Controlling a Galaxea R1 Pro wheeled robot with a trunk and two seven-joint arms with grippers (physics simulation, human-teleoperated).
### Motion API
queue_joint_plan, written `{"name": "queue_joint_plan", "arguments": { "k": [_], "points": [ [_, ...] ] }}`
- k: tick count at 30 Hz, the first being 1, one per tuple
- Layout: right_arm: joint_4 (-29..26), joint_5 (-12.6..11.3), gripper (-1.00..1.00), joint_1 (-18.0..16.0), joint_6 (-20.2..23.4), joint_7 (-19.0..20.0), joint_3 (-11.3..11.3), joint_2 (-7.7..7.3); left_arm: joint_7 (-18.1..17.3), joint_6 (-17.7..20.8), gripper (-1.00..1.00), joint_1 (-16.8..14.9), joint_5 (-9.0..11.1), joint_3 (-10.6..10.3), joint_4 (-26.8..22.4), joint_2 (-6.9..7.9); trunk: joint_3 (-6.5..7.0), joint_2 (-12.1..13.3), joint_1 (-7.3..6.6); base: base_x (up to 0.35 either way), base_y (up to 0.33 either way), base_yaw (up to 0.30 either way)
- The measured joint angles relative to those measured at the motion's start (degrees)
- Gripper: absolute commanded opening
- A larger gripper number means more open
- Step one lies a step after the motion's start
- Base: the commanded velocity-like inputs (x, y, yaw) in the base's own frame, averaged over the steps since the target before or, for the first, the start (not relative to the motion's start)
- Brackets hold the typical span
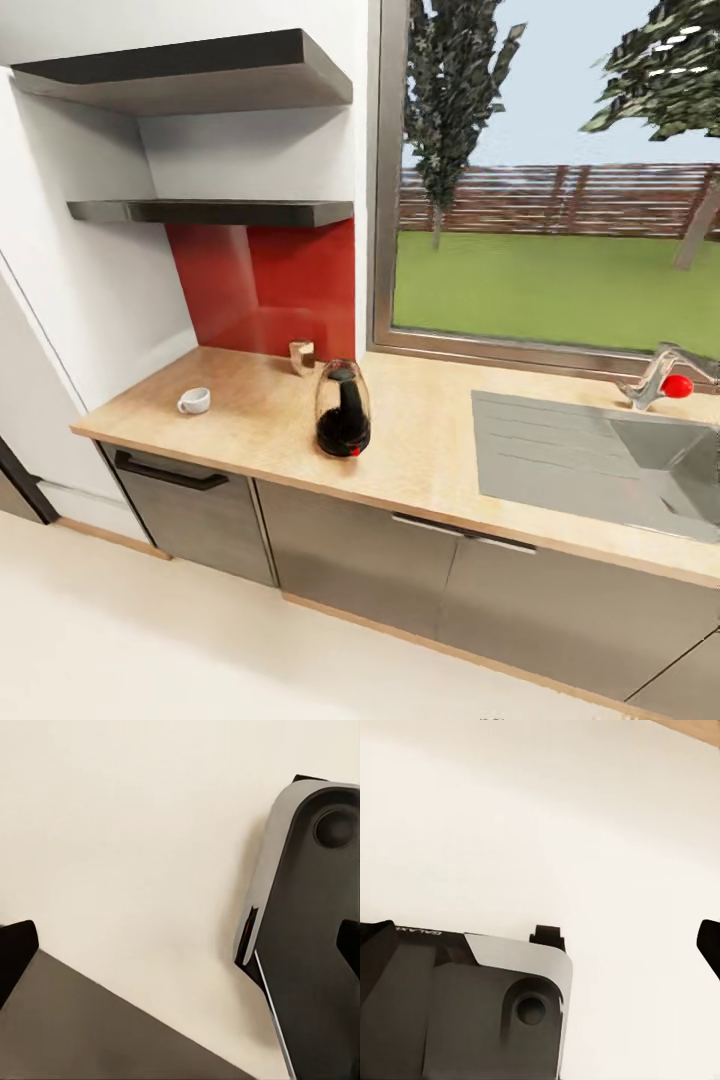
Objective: Set up a coffee station on the kitchen countertop: keep the coffee maker on the countertop, move the bottle of coffee from the kitchen shelf to the counter next to the coffee maker, place a paper coffee filter on top of the coffee maker, put the saucer next to the coffee maker with the coffee cup on the saucer, and place the electric kettle next to the coffee maker.
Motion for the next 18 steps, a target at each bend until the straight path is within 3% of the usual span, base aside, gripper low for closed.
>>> {"name": "queue_joint_plan", "arguments": {
  "k": [8, 12, 14, 15, 18],
  "points": [
    [0.01, 0.05, 1.0, 0.03, 0.04, 0.01, 0.01, 0.0, 0.02, 0.15, 1.0, -0.02, 0.03, 0.0, 0.0, 0.16, 0.0, 0.0, 0.0, 0.009, 0.335, -0.284],
    [0.01, 0.01, 1.0, 0.04, 0.07, -0.13, 0.01, 0.13, 0.55, 0.23, 1.0, -0.01, 0.1, 0.02, 0.03, 0.36, 0.0, 0.0, 0.0, 0.001, 0.337, -0.132],
    [0.02, -0.05, 1.0, 0.0, 0.08, -0.16, -0.07, 0.08, 0.61, 0.32, 1.0, 0.02, 0.08, 0.05, 0.06, 1.07, 0.0, 0.0, 0.0, 0.0, 0.337, -0.023],
    [0.02, -0.1, 1.0, -0.01, 0.08, -0.16, -0.08, 0.0, 0.61, 0.4, 1.0, 0.01, 0.27, 0.19, 0.08, 3.19, 0.0, 0.0, 0.0, 0.0, 0.337, -0.003],
    [-0.19, -0.07, 1.0, 0.0, 0.06, -0.07, -0.01, 0.62, 0.71, 0.42, 1.0, 0.14, 0.12, 0.07, 0.08, 4.02, 0.0, 0.0, 0.0, 0.0, 0.336, -0.001]
  ]
}}
